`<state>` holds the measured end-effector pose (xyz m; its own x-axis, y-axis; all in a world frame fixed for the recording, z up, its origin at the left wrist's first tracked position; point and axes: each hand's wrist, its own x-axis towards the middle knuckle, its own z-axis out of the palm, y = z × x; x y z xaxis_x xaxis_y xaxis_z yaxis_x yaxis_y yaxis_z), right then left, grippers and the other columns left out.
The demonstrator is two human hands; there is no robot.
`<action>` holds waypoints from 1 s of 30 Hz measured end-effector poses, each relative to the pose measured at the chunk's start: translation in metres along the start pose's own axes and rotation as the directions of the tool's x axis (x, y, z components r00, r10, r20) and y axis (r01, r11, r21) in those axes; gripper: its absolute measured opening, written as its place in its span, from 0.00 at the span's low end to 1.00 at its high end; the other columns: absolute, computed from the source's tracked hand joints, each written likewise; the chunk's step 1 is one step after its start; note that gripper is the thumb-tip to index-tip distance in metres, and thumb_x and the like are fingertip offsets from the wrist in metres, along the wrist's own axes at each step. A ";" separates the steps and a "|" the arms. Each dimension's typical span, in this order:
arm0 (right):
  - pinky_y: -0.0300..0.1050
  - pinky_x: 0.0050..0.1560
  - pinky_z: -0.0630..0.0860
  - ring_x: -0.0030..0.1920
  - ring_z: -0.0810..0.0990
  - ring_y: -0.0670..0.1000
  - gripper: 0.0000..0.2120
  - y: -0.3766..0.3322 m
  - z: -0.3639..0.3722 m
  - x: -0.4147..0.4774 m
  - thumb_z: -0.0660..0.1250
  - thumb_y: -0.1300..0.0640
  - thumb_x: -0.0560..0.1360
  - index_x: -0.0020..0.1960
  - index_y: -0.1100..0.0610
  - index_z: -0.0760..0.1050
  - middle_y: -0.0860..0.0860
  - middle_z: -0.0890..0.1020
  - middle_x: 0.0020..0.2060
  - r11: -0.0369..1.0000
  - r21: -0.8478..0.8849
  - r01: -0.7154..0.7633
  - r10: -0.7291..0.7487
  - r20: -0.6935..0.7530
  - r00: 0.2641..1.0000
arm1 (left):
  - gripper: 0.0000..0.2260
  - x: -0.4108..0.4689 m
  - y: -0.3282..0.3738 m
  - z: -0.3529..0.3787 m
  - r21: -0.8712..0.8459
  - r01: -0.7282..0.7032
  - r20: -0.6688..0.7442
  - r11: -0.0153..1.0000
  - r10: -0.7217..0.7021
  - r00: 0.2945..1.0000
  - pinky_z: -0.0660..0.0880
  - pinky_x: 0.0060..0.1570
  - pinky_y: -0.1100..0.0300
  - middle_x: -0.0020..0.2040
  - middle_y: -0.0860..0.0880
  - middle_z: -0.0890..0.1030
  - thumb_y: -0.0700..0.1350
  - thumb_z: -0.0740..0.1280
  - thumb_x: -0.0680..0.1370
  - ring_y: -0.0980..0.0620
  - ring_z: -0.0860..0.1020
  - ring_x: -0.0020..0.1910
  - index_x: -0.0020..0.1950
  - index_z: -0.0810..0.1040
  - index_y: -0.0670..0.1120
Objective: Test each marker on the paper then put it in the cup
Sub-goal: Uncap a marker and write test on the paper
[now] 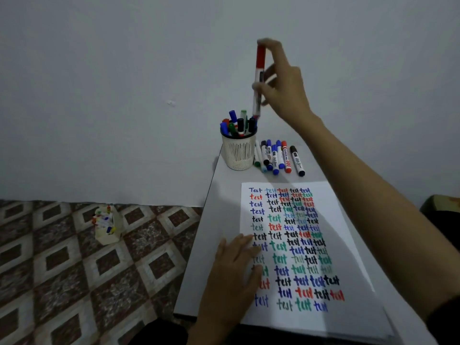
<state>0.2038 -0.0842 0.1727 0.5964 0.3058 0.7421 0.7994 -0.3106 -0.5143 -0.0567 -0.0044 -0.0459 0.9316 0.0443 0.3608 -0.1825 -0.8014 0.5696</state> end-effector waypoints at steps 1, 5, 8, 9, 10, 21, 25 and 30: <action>0.47 0.36 0.82 0.34 0.82 0.48 0.32 0.003 0.009 0.009 0.68 0.65 0.73 0.72 0.51 0.61 0.54 0.80 0.38 1.000 -0.022 0.009 -0.010 -0.070 0.997 | 0.19 0.000 0.000 0.001 -0.002 -0.003 -0.006 1.000 0.003 1.000 0.42 0.73 0.62 0.69 0.58 0.67 0.57 0.55 0.77 0.63 0.59 0.71 0.64 0.74 0.53; 0.51 0.38 0.80 0.35 0.80 0.52 0.29 0.027 0.040 0.009 0.68 0.63 0.73 0.71 0.53 0.62 0.54 0.80 0.36 0.973 -0.224 -0.052 0.029 -0.105 0.994 | 0.19 -0.001 0.002 0.000 0.013 -0.007 -0.008 1.000 0.007 1.000 0.40 0.73 0.63 0.69 0.58 0.68 0.57 0.55 0.77 0.62 0.59 0.71 0.64 0.74 0.53; 0.53 0.42 0.80 0.39 0.79 0.53 0.22 0.050 0.058 -0.009 0.67 0.59 0.75 0.67 0.55 0.65 0.53 0.80 0.40 0.934 -0.351 -0.067 0.087 0.041 0.995 | 0.19 0.000 0.003 -0.001 0.010 0.003 -0.002 1.000 -0.003 1.000 0.40 0.73 0.64 0.70 0.59 0.67 0.57 0.55 0.77 0.64 0.58 0.71 0.64 0.74 0.54; 0.53 0.44 0.79 0.43 0.79 0.54 0.17 0.055 0.061 -0.015 0.65 0.57 0.77 0.64 0.56 0.68 0.54 0.80 0.43 0.913 -0.403 -0.060 0.100 0.079 0.992 | 0.18 0.000 0.003 -0.002 0.010 0.005 0.000 1.000 -0.005 1.000 0.40 0.73 0.64 0.69 0.60 0.66 0.57 0.55 0.77 0.65 0.56 0.71 0.64 0.73 0.54; 0.53 0.47 0.77 0.48 0.77 0.54 0.12 0.059 0.064 -0.020 0.62 0.55 0.79 0.60 0.58 0.72 0.55 0.80 0.46 0.896 -0.443 -0.043 0.098 0.103 0.990 | 0.18 -0.001 0.003 -0.001 0.011 0.006 0.003 1.000 -0.006 1.000 0.40 0.73 0.64 0.69 0.61 0.65 0.58 0.55 0.77 0.66 0.55 0.71 0.64 0.73 0.55; 0.49 0.60 0.73 0.58 0.75 0.54 0.19 0.121 0.017 -0.064 0.58 0.65 0.76 0.65 0.58 0.73 0.58 0.76 0.62 0.850 -0.294 -0.437 0.464 0.023 0.886 | 0.19 -0.001 0.005 -0.002 -0.001 0.012 0.009 1.000 -0.012 1.000 0.45 0.74 0.60 0.70 0.60 0.66 0.58 0.55 0.77 0.65 0.57 0.71 0.63 0.74 0.54; 0.44 0.39 0.73 0.40 0.74 0.53 0.16 0.163 -0.002 -0.110 0.60 0.62 0.76 0.62 0.57 0.77 0.60 0.80 0.55 0.709 -0.500 -0.497 0.661 0.224 0.716 | 0.19 -0.001 0.004 -0.001 -0.007 0.002 -0.005 1.000 -0.002 1.000 0.46 0.74 0.61 0.69 0.61 0.66 0.57 0.55 0.76 0.66 0.57 0.71 0.63 0.74 0.54; 0.44 0.42 0.71 0.42 0.76 0.56 0.13 0.162 -0.007 -0.134 0.67 0.58 0.73 0.56 0.58 0.81 0.59 0.80 0.49 0.729 -0.508 -0.458 0.610 0.179 0.772 | 0.19 -0.002 0.003 0.000 -0.004 -0.016 -0.024 1.000 0.016 1.000 0.47 0.74 0.61 0.67 0.61 0.67 0.56 0.56 0.76 0.64 0.59 0.70 0.63 0.75 0.53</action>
<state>0.2532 -0.1815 -0.0076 0.9610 0.2081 0.1822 0.2726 -0.8242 -0.4964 -0.0588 -0.0069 -0.0446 0.9207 0.0458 0.3875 -0.1986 -0.7998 0.5664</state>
